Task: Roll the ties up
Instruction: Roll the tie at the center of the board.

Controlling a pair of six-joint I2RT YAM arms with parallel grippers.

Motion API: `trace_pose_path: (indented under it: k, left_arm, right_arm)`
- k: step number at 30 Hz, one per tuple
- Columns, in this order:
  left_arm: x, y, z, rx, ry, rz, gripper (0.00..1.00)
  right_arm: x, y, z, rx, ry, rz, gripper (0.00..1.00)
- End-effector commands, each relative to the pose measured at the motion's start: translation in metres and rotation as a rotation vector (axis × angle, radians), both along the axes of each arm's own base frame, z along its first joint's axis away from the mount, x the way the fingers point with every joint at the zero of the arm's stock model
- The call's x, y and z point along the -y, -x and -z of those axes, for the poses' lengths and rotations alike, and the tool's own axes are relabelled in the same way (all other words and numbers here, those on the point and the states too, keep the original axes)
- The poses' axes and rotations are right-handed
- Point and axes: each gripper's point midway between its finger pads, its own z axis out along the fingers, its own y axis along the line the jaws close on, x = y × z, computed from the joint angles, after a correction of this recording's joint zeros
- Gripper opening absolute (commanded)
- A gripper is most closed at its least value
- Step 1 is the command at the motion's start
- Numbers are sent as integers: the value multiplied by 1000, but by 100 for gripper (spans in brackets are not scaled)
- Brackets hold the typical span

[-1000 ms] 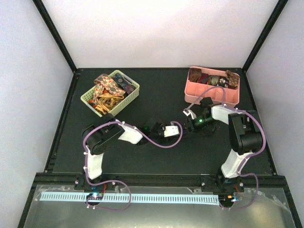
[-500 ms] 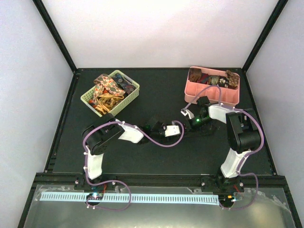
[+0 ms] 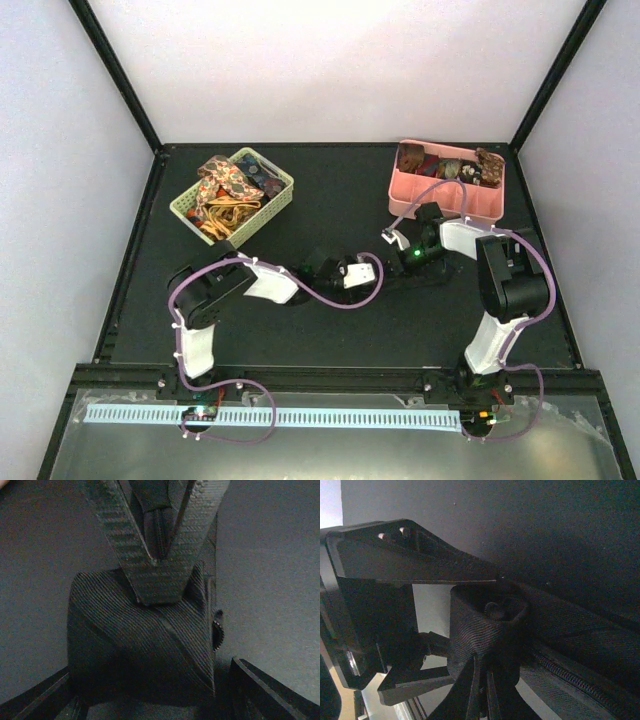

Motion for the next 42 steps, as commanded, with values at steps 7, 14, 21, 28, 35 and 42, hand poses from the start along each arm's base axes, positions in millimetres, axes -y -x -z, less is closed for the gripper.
trace_pose_path:
  k: [7,14,21,28,35,42]
  left_arm:
    - [6,6,-9,-71,58,-23,70]
    - [12,-3,-12,-66,88,-56,72]
    - [17,-9,-23,-53,131,-75,72]
    - [18,-21,-15,-42,107,-125,64]
    - [11,-28,-10,-21,93,-177,42]
    - [11,-17,-6,-58,87,-133,27]
  right_arm:
    - [0,-4,4,13,8,-12,2]
    - [0,-3,5,8,8,-13,2]
    - [0,-4,6,7,5,-12,2]
    - [-1,-3,5,2,-1,-12,2]
    - [-1,0,6,-15,-4,-13,2]
    - [3,2,14,-26,27,-13,2]
